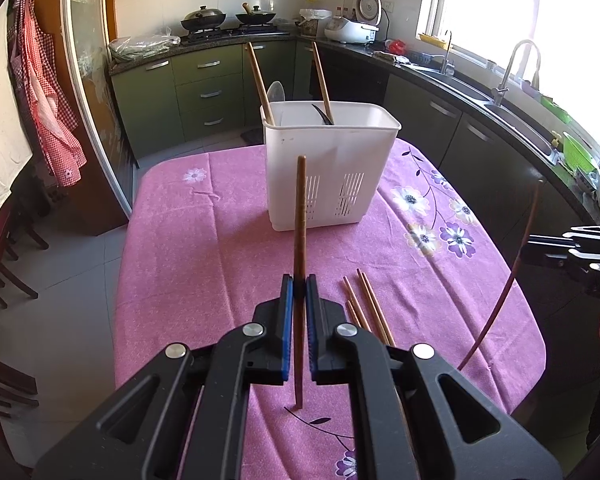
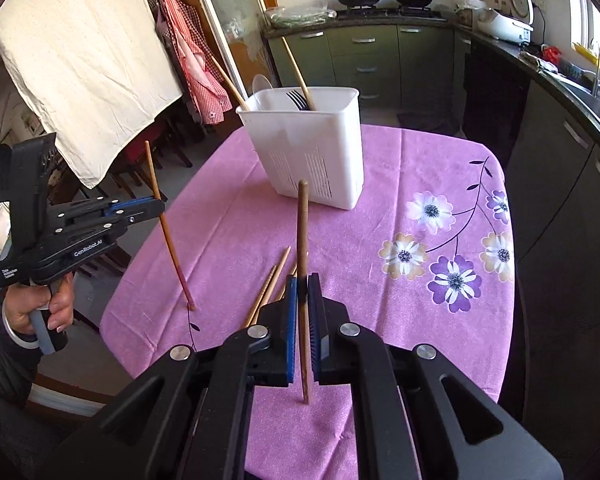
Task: Organize utensils
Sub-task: 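Carry the chopsticks toward the white caddy with both grippers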
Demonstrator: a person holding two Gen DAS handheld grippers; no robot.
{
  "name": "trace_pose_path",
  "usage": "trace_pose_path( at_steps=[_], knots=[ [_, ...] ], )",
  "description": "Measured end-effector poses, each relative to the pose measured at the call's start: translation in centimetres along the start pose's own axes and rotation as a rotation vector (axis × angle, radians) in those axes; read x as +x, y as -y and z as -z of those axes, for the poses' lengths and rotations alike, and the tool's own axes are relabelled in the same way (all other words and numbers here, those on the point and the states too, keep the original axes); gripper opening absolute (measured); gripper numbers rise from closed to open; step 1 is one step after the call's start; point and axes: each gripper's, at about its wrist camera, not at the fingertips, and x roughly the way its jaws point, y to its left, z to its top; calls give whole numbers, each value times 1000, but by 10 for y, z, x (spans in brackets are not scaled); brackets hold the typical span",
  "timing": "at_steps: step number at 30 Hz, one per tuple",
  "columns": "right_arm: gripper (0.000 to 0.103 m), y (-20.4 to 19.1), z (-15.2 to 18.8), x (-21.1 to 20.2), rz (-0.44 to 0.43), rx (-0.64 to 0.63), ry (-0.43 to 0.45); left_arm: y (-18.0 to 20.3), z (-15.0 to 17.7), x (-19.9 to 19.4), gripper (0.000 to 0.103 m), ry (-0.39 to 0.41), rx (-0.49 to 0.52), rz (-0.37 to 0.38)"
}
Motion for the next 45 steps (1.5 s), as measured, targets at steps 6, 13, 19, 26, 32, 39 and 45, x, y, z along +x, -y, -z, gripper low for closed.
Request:
trace_pose_path(
  at_steps=[6, 13, 19, 26, 32, 39, 45],
  knots=[
    [7, -5, 7, -8, -1, 8, 16, 2, 1, -4, 6, 6, 14, 2],
    [7, -5, 6, -6, -11, 8, 22, 3, 1, -8, 6, 13, 23, 1],
    [7, -6, 4, -4, -3, -1, 28, 4, -1, -8, 6, 15, 25, -1],
    [7, -10, -5, -10, -1, -10, 51, 4, -5, -10, 6, 25, 31, 2],
    [7, -12, -22, -24, 6, -26, 99, 7, -18, -18, 6, 51, 44, 7],
    [3, -14, -59, -49, 17, -46, 167, 11, -61, -52, 6, 153, 55, 20],
    [1, -16, -84, -63, 28, -61, 200, 17, -106, -81, 6, 256, 61, 39]
  ],
)
